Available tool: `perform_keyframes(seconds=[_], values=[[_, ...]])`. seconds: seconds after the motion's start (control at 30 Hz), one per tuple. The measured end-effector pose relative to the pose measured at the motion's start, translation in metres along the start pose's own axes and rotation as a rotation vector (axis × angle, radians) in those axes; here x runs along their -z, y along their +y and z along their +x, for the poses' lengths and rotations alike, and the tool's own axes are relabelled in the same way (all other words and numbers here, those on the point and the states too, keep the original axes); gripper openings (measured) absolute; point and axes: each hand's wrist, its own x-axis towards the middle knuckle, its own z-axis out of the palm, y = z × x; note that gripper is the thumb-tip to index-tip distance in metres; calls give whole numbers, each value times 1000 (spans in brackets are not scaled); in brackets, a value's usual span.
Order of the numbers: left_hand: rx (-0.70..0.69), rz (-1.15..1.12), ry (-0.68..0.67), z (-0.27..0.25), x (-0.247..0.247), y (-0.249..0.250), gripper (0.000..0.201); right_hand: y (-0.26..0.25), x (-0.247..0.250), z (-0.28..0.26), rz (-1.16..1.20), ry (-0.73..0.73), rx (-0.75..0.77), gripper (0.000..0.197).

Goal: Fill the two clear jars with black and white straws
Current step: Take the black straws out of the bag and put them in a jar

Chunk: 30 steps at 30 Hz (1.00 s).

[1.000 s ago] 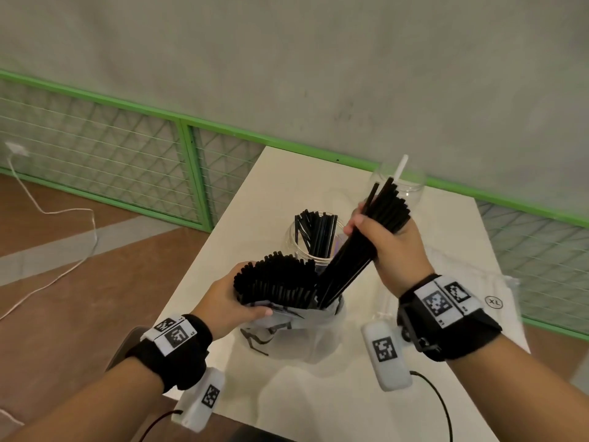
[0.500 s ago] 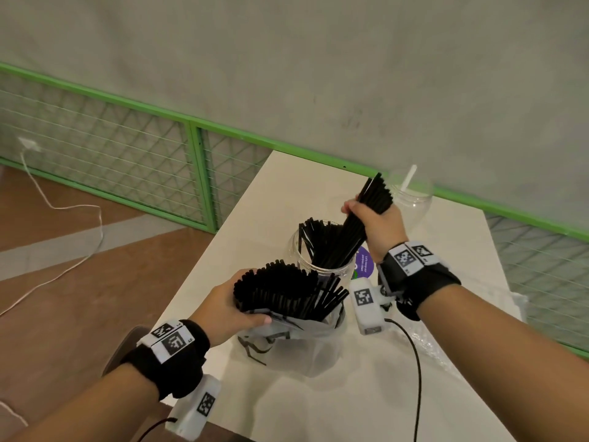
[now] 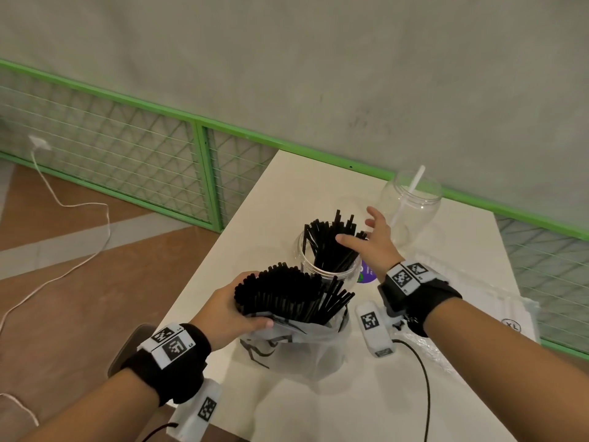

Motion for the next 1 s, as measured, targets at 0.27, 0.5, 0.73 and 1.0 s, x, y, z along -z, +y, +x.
perform_keyframes(seconds=[0.27,0.5,0.73,1.0], values=[[-1,3,5,-1,-1,0,69,-33,-11,18,-656,-333,394,89],[-2,12,4,0,-1,-1,68,-45,-38,32,-688,-311,437,16],[-5,6,-5,1,0,-2,68,-42,-14,40,-627,-207,382,19],[-4,19,-6,0,1,2,67,-37,5,33,-569,-225,327,34]])
